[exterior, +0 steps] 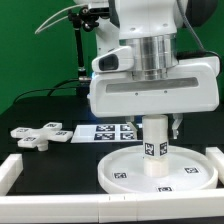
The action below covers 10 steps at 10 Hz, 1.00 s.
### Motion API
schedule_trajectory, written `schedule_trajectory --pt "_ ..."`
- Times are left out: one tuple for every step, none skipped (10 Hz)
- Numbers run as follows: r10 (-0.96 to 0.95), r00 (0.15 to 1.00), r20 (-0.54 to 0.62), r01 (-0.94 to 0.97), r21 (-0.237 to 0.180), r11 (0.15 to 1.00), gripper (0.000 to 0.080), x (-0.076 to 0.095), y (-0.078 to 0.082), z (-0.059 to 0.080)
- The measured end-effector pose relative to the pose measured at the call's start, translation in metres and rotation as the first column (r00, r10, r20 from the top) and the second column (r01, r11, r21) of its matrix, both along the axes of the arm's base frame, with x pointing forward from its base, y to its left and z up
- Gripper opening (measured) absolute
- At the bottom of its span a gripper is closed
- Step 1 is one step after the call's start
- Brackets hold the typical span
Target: Assemble round table
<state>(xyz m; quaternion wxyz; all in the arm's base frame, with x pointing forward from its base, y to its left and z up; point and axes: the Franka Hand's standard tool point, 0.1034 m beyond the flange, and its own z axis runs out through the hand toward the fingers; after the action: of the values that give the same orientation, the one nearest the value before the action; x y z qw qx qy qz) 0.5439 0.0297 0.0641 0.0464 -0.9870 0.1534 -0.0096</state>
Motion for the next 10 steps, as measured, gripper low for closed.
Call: schedule_trajectory --pt "-0.129 0.992 -0.012 0.129 0.016 0.992 0.0414 -0.0001 0.0001 -0.0001" --pt "-0.191 0.981 -0.019 0.191 0.018 0.981 0.0414 -0.0002 0.0005 -0.0003" --pt "-0.308 0.951 -0.032 0.309 0.025 0.951 0.0414 -0.0001 0.0013 -0.0007" --pt "-0.394 0.918 -0.043 0.395 0.027 0.918 0.0414 -0.0001 0.0016 -0.0009" --pt "-0.462 0.885 -0.054 0.464 0.033 0.885 0.0414 0.0000 0.0015 -0.0009" --pt "-0.531 0.845 -0.067 0.534 0.037 0.845 0.0414 -0.0001 0.0019 -0.0009" --pt "-0.581 0.810 -0.078 0.585 0.043 0.810 0.0414 -0.0001 0.0021 -0.0010" --pt "-0.583 0.808 -0.080 0.588 0.045 0.808 0.0414 -0.0001 0.0027 -0.0010" --pt "-0.576 0.813 -0.079 0.580 0.045 0.813 0.0498 -0.0002 0.0034 -0.0010" --pt "-0.550 0.832 -0.074 0.553 0.045 0.832 0.0600 0.0000 0.0036 -0.0006"
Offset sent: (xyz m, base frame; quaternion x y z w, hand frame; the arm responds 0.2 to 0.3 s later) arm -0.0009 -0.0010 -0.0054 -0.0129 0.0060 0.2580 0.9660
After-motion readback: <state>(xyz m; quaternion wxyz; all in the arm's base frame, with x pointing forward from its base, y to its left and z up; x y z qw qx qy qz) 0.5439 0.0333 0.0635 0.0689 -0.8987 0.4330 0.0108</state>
